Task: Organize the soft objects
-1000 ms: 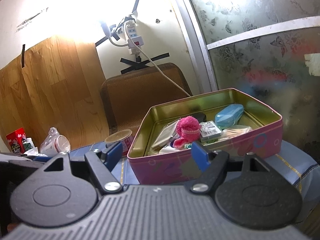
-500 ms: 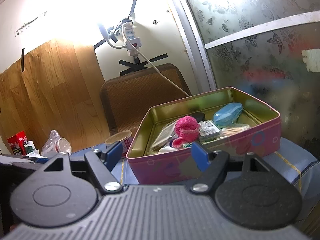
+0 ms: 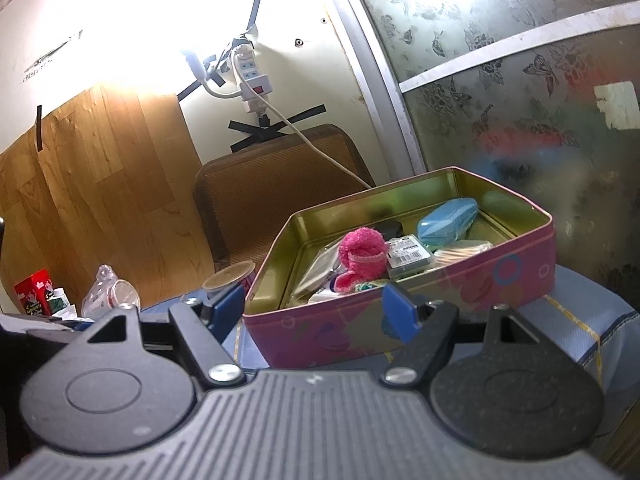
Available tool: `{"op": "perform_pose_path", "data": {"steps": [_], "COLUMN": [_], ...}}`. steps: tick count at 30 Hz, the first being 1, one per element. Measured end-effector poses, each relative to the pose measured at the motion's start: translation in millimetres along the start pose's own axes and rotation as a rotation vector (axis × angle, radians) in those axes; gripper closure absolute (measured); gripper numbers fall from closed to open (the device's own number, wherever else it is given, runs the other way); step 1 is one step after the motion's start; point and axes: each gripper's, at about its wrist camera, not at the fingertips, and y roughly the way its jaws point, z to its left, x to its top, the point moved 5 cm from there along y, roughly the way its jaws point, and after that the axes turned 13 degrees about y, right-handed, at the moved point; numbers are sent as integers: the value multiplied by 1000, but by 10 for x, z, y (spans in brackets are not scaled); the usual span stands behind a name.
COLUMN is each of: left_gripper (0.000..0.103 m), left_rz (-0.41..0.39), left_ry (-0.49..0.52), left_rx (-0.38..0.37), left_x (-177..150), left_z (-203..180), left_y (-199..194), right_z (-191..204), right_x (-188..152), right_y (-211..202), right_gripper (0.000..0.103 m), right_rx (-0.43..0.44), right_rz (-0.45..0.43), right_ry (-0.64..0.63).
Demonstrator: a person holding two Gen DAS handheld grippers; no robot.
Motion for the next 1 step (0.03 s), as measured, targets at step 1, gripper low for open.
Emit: {"op": "perform_pose_path", "data": {"steps": [1], "left_gripper": [0], "left_rz": [-4], "left_ry": [6], "left_rx": [-5], "left_x": [11], "left_z": [-8], "left_y": [2], "right_z": [-5], "right_x": [3], "right_y": [1], "right_gripper": [25], "right_rx": [0], "right_rz": [0], "right_ry": [1]}}
